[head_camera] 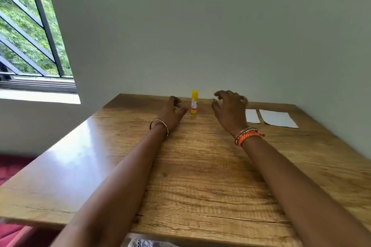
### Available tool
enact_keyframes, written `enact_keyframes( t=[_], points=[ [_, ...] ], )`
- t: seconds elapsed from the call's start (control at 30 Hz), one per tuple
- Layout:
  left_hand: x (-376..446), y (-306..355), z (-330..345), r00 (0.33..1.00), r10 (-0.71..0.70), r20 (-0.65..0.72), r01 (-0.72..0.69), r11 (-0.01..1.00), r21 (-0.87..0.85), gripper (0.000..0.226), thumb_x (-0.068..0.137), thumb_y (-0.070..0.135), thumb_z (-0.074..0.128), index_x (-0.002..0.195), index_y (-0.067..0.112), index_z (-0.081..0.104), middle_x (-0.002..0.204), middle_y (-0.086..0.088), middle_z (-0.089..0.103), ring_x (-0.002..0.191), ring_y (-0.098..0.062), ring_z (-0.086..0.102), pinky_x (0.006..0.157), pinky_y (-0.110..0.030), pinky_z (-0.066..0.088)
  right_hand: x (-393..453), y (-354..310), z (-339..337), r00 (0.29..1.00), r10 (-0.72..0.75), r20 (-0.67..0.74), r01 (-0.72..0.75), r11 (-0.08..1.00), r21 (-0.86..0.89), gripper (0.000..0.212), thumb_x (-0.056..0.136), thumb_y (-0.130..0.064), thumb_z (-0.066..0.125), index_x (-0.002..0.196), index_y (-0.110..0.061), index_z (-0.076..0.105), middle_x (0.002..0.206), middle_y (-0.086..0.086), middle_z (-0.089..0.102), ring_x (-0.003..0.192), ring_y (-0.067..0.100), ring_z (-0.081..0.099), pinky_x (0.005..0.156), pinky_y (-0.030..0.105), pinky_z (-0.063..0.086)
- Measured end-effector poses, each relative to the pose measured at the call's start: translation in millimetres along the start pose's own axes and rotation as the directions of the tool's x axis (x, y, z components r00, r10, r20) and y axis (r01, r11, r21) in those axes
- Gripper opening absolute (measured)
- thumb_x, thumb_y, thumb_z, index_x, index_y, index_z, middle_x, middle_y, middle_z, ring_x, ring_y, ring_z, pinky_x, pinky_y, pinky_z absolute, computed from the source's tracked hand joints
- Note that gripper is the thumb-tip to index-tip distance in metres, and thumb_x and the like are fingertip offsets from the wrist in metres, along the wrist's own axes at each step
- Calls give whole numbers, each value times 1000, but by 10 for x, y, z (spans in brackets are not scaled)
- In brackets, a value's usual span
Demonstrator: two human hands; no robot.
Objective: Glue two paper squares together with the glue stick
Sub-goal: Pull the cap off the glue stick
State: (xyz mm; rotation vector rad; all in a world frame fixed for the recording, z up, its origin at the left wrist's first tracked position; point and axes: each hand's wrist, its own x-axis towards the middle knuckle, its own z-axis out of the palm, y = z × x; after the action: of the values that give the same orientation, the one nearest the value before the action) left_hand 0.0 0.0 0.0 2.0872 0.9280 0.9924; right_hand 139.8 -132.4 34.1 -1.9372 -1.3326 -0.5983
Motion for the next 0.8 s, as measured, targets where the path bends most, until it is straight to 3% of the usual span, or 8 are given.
enact_keyframes(
  t=[0.07, 0.17, 0.27, 0.37, 0.5, 0.6, 0.7, 0.8],
  points=[
    [10, 38, -8, 1000, -13, -21, 12, 999, -50, 39, 76, 42, 64, 106, 19, 51, 91, 9, 53, 86, -14, 54, 78, -32, 46, 152, -98, 110, 996, 20, 83, -33, 986, 165, 35, 91, -26, 53, 122, -11, 58, 116, 12, 62, 110, 29, 54, 91, 40, 40],
    [13, 14, 33, 999, 26, -35, -27, 999, -39, 40, 76, 38, 66, 106, 17, 52, 95, 6, 55, 87, -12, 51, 75, -28, 42, 404, -292, 302, 978, 11, 208, -57, 974, 218, 41, 93, -30, 53, 131, -15, 51, 128, 12, 55, 120, 28, 48, 92, 37, 42],
    [28, 10, 13, 994, 97, -56, -95, 994, 48, 39, 80, 36, 63, 113, 16, 53, 106, -1, 60, 97, -16, 55, 81, -30, 44, 535, -401, 445, 969, 50, 244, -102, 973, 209, 33, 91, -26, 55, 121, -12, 60, 125, 12, 59, 116, 28, 52, 90, 36, 43],
    [41, 21, 21, 979, 195, -66, -179, 964, 197, 46, 83, 36, 59, 123, 16, 49, 119, -4, 59, 110, -22, 54, 87, -33, 42, 560, -432, 490, 975, 66, 211, -109, 974, 198, 21, 87, -20, 62, 103, -6, 63, 107, 13, 65, 98, 28, 59, 79, 35, 48],
    [21, 112, 52, 978, 207, -14, -202, 967, 158, 59, 83, 38, 59, 135, 17, 40, 135, -6, 52, 123, -24, 47, 96, -33, 38, 564, -428, 420, 971, 80, 224, -135, 960, 246, 15, 81, -17, 69, 89, -6, 61, 96, 12, 65, 89, 25, 59, 69, 30, 46],
    [-46, 238, 56, 962, 258, -88, -254, 966, 55, 42, 82, 34, 60, 121, 22, 51, 115, -2, 65, 106, -21, 59, 78, -26, 42, 534, -441, 278, 966, 103, 238, -186, 915, 358, 11, 77, -13, 71, 83, -7, 63, 91, 11, 66, 83, 22, 63, 62, 23, 46],
    [-108, 408, 14, 942, 264, -207, -286, 954, -84, 18, 81, 28, 62, 95, 16, 63, 84, 3, 68, 84, -17, 66, 67, -26, 47, 425, -427, 6, 964, 118, 238, -226, 833, 504, 13, 77, -12, 73, 83, -3, 65, 83, 13, 70, 74, 22, 69, 68, 31, 57],
    [-186, 532, -9, 951, 280, -131, -293, 952, -92, 22, 75, 32, 70, 88, 16, 64, 77, 5, 66, 74, -12, 64, 65, -27, 50, 245, -354, -235, 958, 153, 242, -270, 758, 594, 11, 80, -7, 71, 87, -2, 65, 84, 15, 69, 77, 24, 69, 71, 33, 58]
  ],
)
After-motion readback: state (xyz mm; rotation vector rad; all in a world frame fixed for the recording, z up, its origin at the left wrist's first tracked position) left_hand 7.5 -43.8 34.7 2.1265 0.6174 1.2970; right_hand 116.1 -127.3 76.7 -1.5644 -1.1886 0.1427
